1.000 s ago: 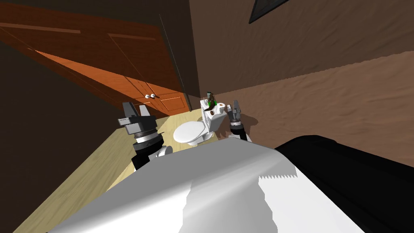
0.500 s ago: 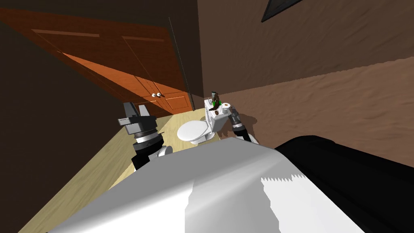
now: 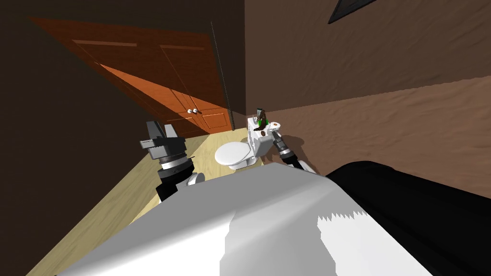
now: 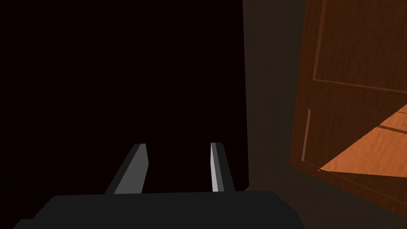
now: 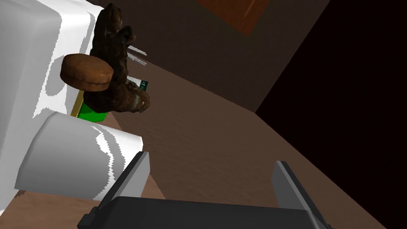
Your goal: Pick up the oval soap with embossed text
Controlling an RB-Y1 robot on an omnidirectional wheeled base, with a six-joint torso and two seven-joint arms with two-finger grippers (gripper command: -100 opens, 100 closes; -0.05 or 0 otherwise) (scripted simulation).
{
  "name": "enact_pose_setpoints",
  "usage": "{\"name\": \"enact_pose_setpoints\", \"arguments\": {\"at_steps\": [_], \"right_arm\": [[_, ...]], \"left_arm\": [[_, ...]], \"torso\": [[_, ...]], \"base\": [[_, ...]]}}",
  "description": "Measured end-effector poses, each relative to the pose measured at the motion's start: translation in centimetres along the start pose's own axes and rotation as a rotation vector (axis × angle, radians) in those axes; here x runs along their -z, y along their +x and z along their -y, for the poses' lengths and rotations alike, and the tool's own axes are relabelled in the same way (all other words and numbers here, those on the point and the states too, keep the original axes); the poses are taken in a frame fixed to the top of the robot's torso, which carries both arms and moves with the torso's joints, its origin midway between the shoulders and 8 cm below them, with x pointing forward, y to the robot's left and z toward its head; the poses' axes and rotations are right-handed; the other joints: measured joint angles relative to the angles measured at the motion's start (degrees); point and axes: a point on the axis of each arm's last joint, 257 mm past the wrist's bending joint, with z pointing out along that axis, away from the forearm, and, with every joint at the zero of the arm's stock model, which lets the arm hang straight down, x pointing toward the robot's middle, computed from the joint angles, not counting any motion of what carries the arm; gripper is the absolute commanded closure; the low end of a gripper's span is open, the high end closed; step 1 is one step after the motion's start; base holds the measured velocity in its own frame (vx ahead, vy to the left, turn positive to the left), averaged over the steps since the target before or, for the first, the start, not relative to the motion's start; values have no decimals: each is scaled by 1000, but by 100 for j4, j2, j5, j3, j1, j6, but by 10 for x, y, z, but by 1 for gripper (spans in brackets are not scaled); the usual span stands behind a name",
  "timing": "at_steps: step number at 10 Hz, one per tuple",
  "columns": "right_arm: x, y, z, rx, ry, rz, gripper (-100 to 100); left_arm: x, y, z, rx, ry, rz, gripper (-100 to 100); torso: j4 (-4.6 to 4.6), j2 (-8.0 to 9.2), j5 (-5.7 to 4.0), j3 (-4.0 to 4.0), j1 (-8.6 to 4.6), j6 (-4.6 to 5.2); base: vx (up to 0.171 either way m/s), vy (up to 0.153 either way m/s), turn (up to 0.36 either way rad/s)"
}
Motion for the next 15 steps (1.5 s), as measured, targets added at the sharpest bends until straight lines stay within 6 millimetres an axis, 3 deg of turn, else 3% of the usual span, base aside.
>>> {"name": "enact_pose_setpoints", "arguments": {"at_steps": [8, 15], "right_arm": [[54, -16, 85, 196, 239, -182, -100], [113, -54, 153, 391, 455, -343, -100]], "left_arm": [[0, 0, 0, 0, 0, 0, 0], [0, 0, 0, 0, 0, 0, 0]], "torso": [[2, 5, 0, 3, -7, 3], [1, 1, -1, 0, -9, 2]], "base": [[6, 74, 87], [16, 71, 96]]}}
